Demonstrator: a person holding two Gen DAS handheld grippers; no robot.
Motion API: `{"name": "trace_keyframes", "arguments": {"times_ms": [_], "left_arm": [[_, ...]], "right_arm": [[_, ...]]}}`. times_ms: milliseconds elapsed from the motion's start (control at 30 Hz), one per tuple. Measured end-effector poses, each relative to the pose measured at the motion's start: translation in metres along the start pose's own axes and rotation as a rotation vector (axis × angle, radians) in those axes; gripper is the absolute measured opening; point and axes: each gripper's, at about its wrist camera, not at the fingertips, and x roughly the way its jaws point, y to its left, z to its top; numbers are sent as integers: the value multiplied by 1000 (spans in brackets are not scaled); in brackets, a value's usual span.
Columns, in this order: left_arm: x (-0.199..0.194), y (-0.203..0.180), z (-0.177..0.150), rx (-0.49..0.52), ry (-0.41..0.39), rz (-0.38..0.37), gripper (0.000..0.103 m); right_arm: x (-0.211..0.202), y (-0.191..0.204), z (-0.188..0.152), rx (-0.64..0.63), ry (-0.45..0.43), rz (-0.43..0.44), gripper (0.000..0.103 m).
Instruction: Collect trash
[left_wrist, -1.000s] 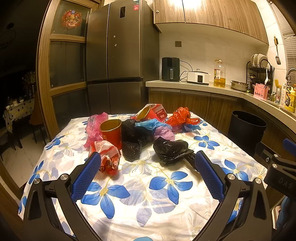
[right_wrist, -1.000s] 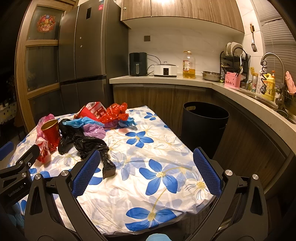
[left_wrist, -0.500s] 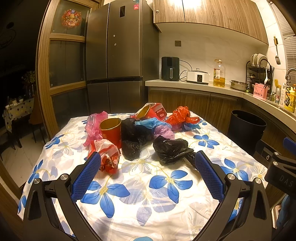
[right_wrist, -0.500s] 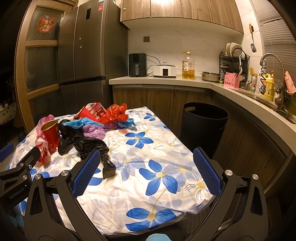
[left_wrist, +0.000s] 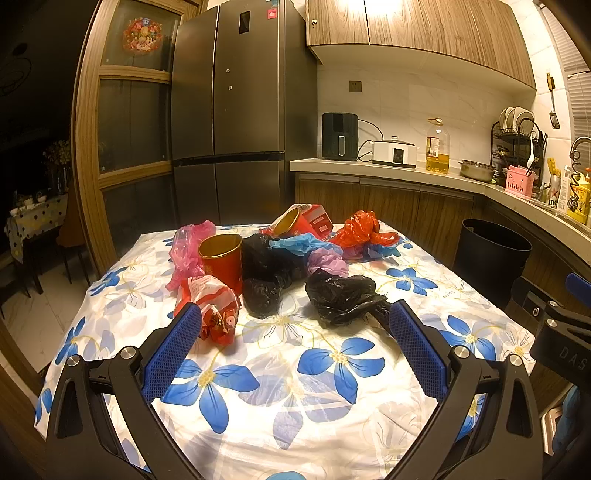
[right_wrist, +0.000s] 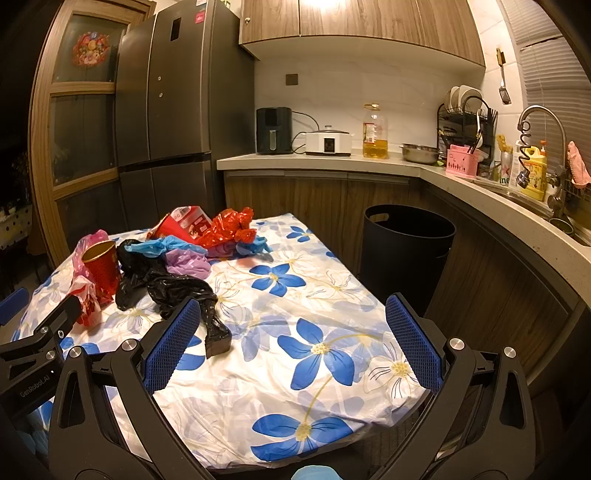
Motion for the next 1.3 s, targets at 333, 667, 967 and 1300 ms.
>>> {"name": "trace_keyframes", "arguments": {"times_ms": [333,667,967,1300], "left_arm": [[0,0,-1,0,2,-1,98],[-1,0,-1,-1,3,-1,98],[0,0,-2,-1,4,-2,98],[2,-1,-5,-1,14,-5,98]], "right_arm": [[0,0,-1,1,-1,-1,99],[1,0,-1,1,-2,0,99],[0,1,-1,2,-2,1,99],[1,1,-2,2,-1,1,99]]}}
